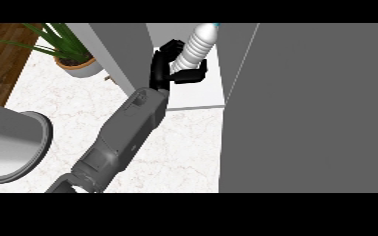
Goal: Pick up the bottled water, place it into the cabinet and close the cabinet
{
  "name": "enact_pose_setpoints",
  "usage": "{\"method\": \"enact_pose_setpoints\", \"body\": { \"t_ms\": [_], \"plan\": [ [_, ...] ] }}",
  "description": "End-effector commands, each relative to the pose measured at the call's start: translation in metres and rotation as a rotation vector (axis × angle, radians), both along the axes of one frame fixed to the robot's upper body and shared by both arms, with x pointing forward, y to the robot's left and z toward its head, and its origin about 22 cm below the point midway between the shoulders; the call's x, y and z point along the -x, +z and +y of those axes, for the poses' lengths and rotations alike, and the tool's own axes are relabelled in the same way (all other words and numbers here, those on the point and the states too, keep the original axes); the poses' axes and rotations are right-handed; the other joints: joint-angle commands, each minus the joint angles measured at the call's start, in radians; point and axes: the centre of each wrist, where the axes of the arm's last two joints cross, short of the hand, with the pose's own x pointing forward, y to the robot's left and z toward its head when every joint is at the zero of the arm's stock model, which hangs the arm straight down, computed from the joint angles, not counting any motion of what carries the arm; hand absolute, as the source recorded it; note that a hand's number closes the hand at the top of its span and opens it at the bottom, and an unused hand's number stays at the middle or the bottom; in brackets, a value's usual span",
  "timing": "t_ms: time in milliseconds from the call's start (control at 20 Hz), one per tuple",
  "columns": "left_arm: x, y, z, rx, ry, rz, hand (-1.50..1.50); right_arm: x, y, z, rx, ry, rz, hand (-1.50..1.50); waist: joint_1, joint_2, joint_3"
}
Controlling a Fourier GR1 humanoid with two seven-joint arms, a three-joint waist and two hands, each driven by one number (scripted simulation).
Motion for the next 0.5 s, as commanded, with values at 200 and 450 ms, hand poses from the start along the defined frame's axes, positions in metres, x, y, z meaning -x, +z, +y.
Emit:
{"method": "enact_pose_setpoints", "body": {
  "t_ms": [200,450],
  "plan": [
    [-0.013,-0.003,0.008,-0.343,0.199,-0.047,-1.5,-0.001,0.019,0.004,-0.075,0.03,-0.028,-1.5,-0.017,0.01,0.0],
    [-0.025,0.013,0.013,-0.365,0.246,-0.038,-1.5,0.001,0.014,-0.004,-0.061,0.012,-0.011,-1.5,-0.006,0.005,0.0]
  ]
}}
